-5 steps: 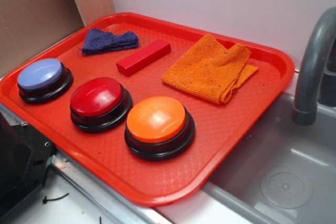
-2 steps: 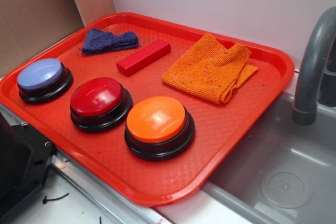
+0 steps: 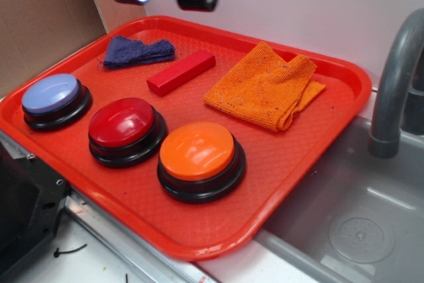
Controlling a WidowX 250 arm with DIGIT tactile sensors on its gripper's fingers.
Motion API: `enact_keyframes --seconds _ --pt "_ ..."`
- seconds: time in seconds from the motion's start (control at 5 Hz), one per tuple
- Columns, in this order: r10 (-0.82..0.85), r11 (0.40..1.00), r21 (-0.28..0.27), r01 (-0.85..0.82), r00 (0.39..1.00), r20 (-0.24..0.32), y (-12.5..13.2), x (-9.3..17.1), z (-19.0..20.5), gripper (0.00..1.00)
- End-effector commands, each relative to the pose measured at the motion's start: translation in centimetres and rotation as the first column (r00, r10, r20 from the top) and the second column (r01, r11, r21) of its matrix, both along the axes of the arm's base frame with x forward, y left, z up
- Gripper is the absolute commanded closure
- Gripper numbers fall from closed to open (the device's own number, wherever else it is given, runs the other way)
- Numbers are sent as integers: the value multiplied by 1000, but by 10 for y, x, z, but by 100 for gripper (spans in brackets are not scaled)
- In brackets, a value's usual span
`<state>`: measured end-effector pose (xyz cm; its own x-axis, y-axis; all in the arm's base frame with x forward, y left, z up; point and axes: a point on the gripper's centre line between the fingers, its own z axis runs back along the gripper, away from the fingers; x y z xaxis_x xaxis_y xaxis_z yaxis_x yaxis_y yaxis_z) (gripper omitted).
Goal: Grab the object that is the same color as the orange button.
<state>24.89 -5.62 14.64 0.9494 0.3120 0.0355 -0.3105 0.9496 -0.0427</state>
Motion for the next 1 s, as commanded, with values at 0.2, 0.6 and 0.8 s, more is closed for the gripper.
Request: enact_keyframes --seconds 0.2,0.6,0.8 --pt "-39 999 25 38 998 48 -15 68 -85 0" --pt "-76 994 -80 75 997 -7 -15 80 -116 0" --pt "-84 992 -92 81 996 -31 -18 77 -122 0"
